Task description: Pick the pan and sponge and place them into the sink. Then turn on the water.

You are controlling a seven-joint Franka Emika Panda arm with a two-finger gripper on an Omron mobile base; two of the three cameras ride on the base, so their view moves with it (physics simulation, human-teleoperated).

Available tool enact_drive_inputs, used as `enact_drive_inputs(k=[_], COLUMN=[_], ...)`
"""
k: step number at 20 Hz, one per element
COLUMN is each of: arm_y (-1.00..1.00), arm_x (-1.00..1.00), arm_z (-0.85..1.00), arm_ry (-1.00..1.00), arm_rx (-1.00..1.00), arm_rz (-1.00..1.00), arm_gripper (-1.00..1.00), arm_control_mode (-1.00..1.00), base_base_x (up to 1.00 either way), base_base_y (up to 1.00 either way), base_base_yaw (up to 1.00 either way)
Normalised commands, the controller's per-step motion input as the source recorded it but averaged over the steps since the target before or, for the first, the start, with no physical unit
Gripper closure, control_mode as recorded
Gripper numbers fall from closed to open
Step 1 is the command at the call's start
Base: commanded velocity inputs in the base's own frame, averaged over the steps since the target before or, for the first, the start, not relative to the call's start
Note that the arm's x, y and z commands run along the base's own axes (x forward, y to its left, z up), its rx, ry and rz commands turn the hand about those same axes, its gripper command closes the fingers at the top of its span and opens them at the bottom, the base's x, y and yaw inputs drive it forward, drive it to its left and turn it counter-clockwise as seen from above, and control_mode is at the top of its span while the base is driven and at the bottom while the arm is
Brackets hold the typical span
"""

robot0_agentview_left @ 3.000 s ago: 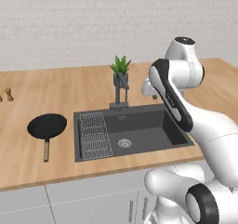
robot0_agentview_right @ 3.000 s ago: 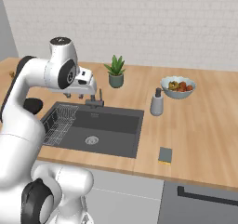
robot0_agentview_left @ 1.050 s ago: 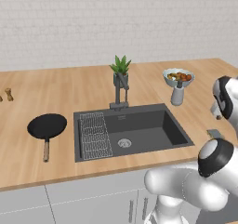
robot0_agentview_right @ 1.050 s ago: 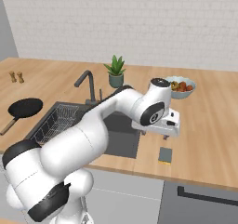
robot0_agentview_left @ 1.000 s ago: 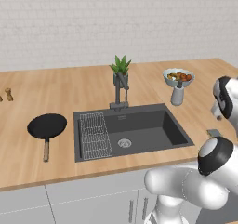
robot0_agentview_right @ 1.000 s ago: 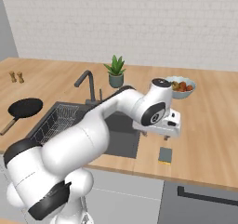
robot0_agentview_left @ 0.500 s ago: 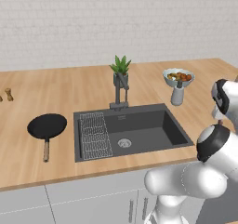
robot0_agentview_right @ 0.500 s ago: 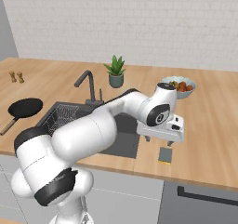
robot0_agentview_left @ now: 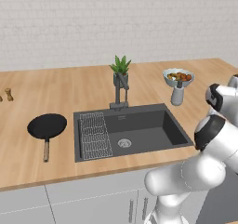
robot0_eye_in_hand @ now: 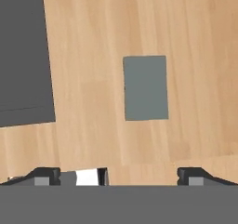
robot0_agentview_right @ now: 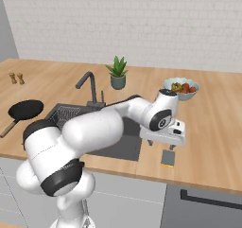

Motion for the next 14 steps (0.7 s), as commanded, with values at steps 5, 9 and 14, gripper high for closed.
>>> enact_drive_inputs(k=[5, 9, 14], arm_y=[-0.02, -0.08, -0.10], arm_x=[0.43, 0.32, 0.27], arm_z=[-0.19, -0.21, -0.29], arm_ry=[0.00, 0.00, 0.00], arm_rx=[0.00, 0.00, 0.00], arm_rz=[0.00, 0.01, 0.02], arm_gripper=[-1.00, -1.00, -1.00], arm_control_mode=[-1.00, -1.00, -1.00], base_base_x=[0.00, 0.00, 0.00], base_base_y=[0.00, 0.00, 0.00], base_base_yaw=[0.00, 0.00, 0.00])
